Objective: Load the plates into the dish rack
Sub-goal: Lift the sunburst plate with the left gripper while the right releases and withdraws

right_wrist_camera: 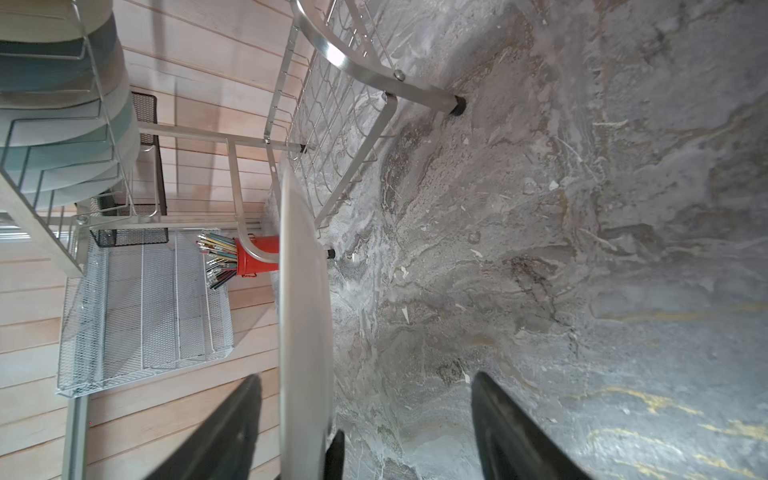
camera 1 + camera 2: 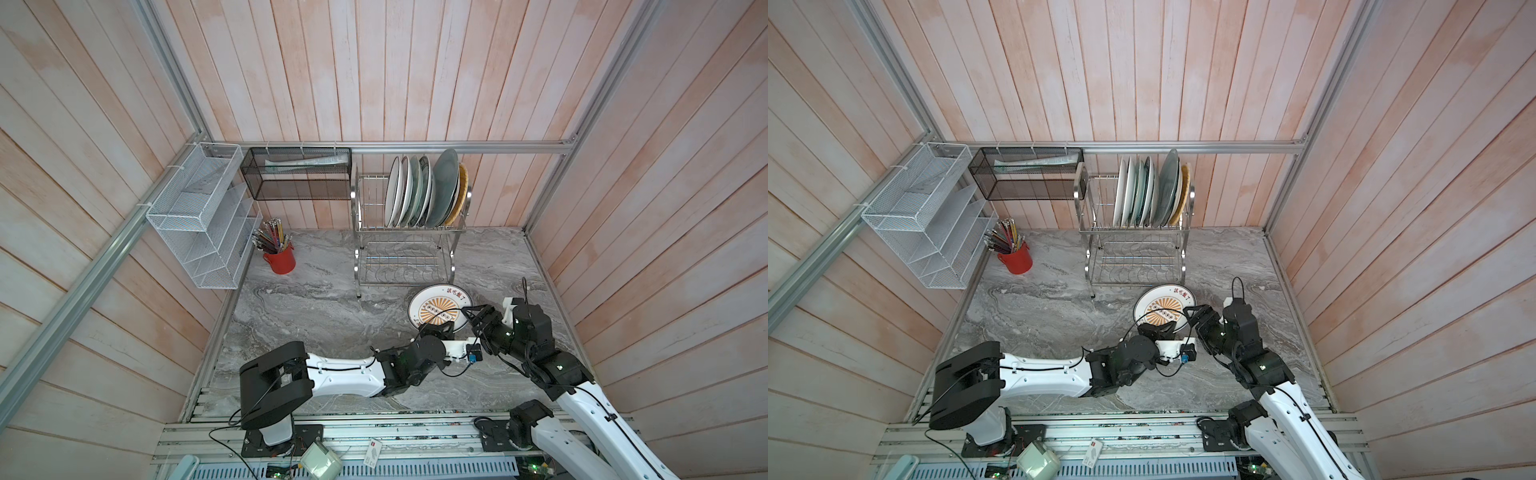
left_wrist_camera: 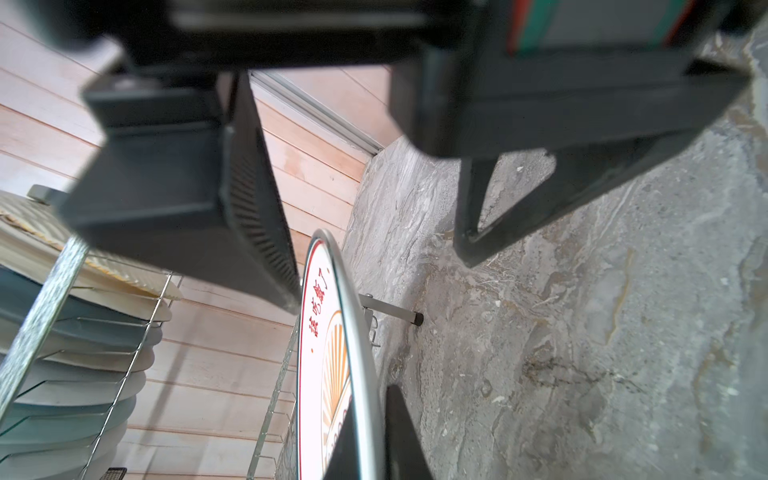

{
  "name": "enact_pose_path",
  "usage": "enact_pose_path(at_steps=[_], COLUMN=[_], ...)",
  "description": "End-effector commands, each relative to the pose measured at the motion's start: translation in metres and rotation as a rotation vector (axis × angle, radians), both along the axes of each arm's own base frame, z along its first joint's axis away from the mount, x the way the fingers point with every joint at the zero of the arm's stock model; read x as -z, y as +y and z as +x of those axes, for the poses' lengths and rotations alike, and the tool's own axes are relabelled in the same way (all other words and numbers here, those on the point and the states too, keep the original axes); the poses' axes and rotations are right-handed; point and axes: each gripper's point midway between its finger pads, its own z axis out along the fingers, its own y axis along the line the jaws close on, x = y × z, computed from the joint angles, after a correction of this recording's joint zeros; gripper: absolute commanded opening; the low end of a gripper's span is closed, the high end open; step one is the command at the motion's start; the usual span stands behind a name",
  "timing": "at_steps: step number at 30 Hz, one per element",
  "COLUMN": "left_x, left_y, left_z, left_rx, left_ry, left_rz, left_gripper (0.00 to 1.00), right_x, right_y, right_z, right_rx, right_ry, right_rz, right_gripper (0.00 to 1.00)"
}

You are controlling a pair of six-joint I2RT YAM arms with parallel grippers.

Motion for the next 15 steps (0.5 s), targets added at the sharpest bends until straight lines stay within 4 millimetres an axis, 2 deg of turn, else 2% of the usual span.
enact_pose_path(at_steps=[1, 5, 8, 11, 15], left_x=[-0.019, -0.023, -0.028, -0.037, -0.058], left_y=[0.004, 0.015, 0.028, 0.045, 0.074], left_z=[-0.016, -0.035, -0.058, -0.082, -0.117], left_rx=[0.040, 0.084, 0.139, 0.196, 0.289], left_ry=[0.045, 0.129, 0.210, 0.331, 0.492], left_rz=[-0.091, -0.117, -0.150, -0.197, -0.269], left_gripper=[0.00, 0.00, 0.00, 0.00, 0.00], right_x=[-0.028, -0.051, -0.070, -0.093, -0.117], right_y=[-0.003, -0.011, -0.017, -0.020, -0.019], right_z=[0.010, 0.023, 0.031, 0.038, 0.043], right_rx=[0.010, 0.043, 0.068, 0.071, 0.046], right_ry=[-0.088, -0.161, -0.231, -0.319, -0.460], right_rz=[-0.039, -0.101, -0.142, -0.189, -0.233], right_gripper=[0.98, 0.98, 0.98, 0.98, 0.98])
